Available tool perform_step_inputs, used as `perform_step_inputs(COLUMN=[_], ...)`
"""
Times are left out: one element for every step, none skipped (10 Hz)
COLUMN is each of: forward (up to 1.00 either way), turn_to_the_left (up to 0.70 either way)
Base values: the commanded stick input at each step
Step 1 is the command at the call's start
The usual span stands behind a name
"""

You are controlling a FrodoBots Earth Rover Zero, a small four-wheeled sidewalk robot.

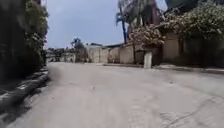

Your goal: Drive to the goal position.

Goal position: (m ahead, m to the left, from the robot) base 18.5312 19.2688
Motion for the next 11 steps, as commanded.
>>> perform_step_inputs(forward=[1.0,1.0,1.0,1.0,1.0,1.0,1.0,1.0,1.0,1.0,1.0], turn_to_the_left=[0.0,0.0,0.0,0.0,0.0,0.0,0.0,0.0,0.0,0.0,0.0])
